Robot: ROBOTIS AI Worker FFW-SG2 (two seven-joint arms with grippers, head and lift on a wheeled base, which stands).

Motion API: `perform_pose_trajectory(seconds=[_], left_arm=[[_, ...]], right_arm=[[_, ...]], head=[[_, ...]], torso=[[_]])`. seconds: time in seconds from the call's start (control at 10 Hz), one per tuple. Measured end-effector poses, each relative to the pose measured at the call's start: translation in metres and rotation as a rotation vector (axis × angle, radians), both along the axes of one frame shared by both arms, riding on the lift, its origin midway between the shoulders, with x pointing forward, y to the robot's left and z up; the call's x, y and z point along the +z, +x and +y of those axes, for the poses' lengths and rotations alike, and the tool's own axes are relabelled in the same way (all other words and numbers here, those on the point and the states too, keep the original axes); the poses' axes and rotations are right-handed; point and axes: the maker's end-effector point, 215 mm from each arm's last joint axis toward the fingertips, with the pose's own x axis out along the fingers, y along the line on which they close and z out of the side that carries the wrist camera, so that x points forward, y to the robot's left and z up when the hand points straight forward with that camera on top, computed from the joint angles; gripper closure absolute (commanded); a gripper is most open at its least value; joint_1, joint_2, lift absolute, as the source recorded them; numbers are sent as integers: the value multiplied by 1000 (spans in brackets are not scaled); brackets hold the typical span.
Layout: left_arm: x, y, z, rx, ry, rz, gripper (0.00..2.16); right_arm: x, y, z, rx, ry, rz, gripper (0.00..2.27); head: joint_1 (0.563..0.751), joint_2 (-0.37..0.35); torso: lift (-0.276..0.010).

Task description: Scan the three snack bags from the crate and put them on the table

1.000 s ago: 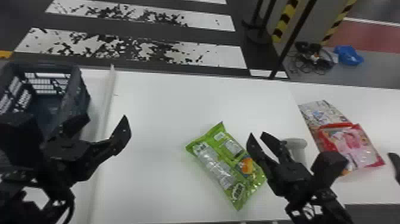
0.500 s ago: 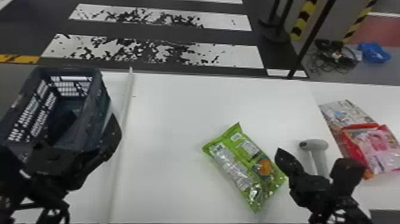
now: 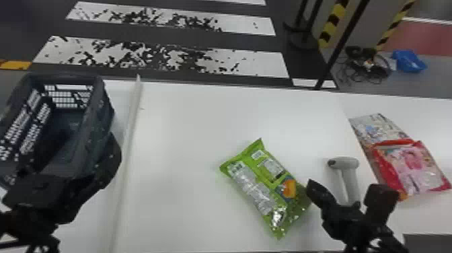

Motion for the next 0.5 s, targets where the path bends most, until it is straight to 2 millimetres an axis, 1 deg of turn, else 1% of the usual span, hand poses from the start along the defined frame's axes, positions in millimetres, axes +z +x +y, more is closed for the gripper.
perform_pose_trajectory(seconds=[0.2, 0.5], left_arm=[[-1, 0, -1, -3, -1, 1, 33], [-4, 2, -1, -4, -11, 5, 33]], right_arm=[[-5, -10, 7, 5, 22, 11, 1872], [-11, -34, 25, 29, 84, 36, 1889]], head=[[695, -121], [695, -100]], torso=[[-94], [-94]])
